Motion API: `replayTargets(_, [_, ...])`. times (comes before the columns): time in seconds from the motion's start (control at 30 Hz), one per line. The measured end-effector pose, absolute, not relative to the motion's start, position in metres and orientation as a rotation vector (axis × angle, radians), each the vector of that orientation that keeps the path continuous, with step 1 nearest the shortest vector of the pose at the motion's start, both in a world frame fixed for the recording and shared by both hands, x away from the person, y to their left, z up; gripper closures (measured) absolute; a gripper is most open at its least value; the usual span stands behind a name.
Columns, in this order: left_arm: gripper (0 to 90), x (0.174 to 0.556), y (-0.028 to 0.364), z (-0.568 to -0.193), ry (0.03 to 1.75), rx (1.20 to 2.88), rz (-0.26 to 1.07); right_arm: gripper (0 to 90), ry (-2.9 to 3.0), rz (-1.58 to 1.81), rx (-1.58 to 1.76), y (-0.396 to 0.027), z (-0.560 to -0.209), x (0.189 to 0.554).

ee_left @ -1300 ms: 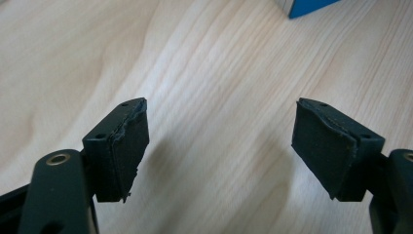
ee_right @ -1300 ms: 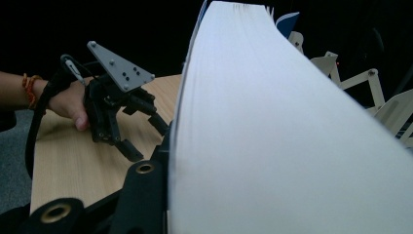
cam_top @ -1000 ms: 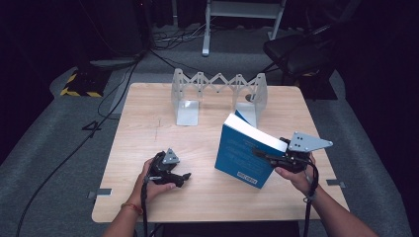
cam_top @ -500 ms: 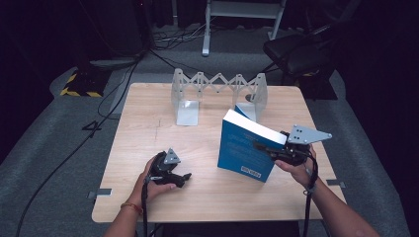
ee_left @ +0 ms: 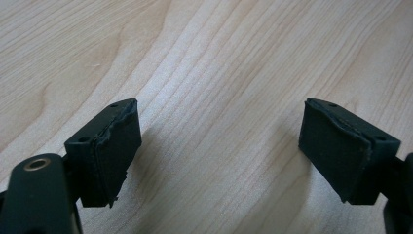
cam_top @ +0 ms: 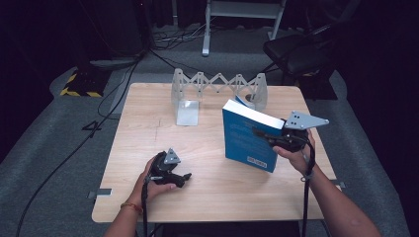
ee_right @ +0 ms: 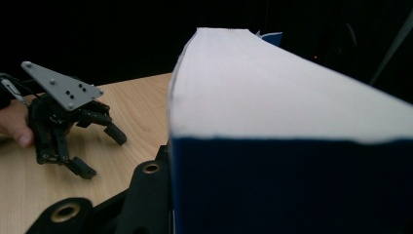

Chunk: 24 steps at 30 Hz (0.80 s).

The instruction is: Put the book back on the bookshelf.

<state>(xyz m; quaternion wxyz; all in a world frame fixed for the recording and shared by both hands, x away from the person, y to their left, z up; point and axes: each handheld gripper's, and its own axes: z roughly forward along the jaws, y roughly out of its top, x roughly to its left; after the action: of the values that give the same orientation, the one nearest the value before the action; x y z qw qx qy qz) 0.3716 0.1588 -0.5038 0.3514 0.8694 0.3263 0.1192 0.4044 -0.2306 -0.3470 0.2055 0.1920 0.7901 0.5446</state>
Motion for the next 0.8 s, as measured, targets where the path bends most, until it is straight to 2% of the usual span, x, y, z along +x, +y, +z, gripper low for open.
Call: replayTargets(0.8, [15.7, 0.372, 0.159, -0.504, 0.842, 2.253, 0.308, 61.9, 2.051, 1.381, 0.726, -0.242, -0.31, 0.472])
